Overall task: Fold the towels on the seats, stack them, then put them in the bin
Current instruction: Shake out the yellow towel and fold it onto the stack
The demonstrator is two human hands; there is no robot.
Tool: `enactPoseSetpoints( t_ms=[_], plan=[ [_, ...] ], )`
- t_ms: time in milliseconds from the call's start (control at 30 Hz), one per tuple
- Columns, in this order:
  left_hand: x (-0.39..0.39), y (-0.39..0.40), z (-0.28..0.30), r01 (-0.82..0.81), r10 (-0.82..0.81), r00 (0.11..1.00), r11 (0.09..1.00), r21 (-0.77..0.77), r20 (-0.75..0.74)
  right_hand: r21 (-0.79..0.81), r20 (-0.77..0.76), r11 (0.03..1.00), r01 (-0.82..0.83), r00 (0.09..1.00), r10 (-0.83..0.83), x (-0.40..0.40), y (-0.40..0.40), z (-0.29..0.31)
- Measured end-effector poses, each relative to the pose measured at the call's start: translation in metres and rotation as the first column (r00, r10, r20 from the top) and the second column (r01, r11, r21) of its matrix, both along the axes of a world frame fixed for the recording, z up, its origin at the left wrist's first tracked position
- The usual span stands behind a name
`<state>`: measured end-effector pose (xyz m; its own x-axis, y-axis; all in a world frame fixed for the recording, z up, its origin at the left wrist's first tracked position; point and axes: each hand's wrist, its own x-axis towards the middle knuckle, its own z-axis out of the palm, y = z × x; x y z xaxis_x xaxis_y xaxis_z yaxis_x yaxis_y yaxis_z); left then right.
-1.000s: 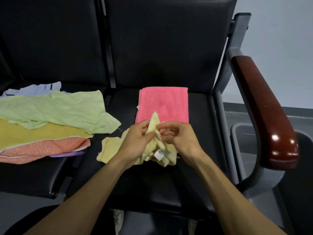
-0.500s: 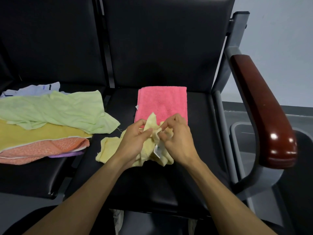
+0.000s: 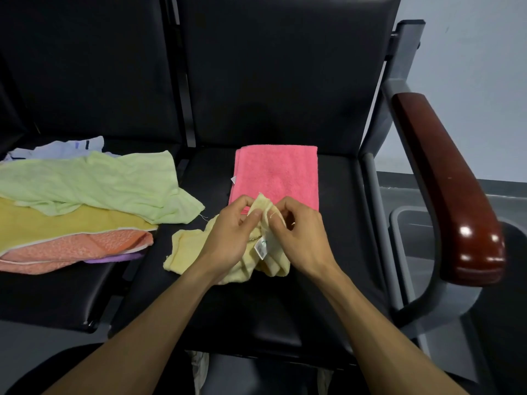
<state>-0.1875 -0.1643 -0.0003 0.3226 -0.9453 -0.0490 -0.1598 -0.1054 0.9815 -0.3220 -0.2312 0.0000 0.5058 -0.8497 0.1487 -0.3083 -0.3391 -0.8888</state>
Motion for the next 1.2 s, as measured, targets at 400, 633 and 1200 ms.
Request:
enactPoseSetpoints(
  t_ms=[400, 633, 1200],
  plan=[
    [0.000, -0.001, 0.001, -0.003, 0.008, 0.996, 0.999, -0.047, 0.093, -0.015, -0.018, 0.999, 0.028, 0.999, -0.028, 0.003, -0.001, -0.004],
    [0.023, 0.002, -0.007, -0.047, 0.045, 0.988, 0.999, 0.012, 0.145, -0.090, -0.459, 0.975, -0.204, 0.877, 0.141, -0.019, -0.016, -0.019],
    [0.076, 0.024, -0.025, -0.391, 0.360, 0.910, 0.911, 0.135, 0.204, -0.139, -0.831, 0.964, -0.226, 0.557, 0.011, -0.075, -0.030, -0.040]
  ],
)
